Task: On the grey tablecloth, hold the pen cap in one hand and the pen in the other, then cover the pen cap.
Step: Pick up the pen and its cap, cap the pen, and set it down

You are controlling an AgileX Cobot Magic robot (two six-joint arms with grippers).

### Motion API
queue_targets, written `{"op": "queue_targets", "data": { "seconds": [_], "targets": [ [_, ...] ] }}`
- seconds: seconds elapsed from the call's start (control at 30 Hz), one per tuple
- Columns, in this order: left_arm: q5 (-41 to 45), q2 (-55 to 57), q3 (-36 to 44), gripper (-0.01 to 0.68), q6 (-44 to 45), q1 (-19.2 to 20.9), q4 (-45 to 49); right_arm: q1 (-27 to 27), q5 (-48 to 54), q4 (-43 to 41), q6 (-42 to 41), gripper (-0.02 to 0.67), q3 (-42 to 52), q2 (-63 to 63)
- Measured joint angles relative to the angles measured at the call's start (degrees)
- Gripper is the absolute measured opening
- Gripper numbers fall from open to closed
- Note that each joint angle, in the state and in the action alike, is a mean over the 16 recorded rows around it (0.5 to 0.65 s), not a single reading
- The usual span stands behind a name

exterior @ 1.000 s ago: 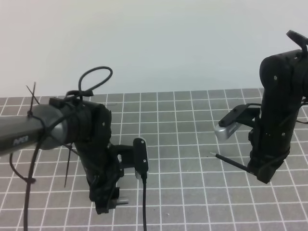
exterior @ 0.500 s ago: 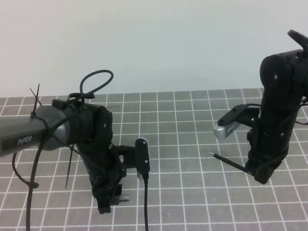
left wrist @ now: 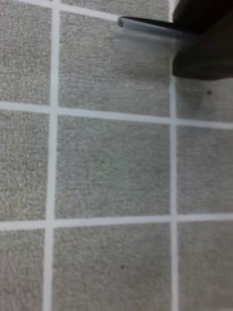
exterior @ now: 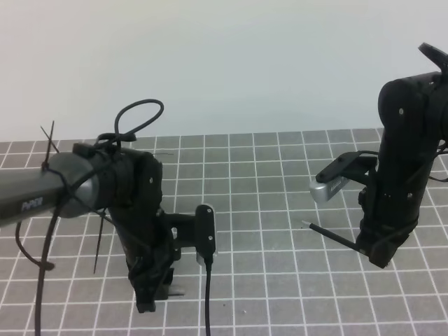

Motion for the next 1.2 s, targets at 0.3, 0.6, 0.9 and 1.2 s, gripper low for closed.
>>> {"op": "queue_targets", "data": {
  "seconds": [0.3,0.6,0.9,1.2],
  "targets": [
    [-0.2,-6.4,0.0,0.078,0.7,0.0,1.6,0.0,0.0,3.0,1.3,-0.003,0.0,-0.5],
    [-0.7,-16.8,0.1,0.078,1.2,0.0,2.8,0.5,0.1,8.3,3.9,-0.003,0.2,-4.6],
    [-1.5,-27.5,2.9,0.078,3.6,0.0,3.4,3.8,0.1,11.4,3.5,-0.003,3.4,-12.9],
    [-4.7,-38.7,11.7,0.078,10.5,0.0,3.0,6.9,0.0,17.4,-1.1,-0.003,13.4,-19.9]
  ]
}}
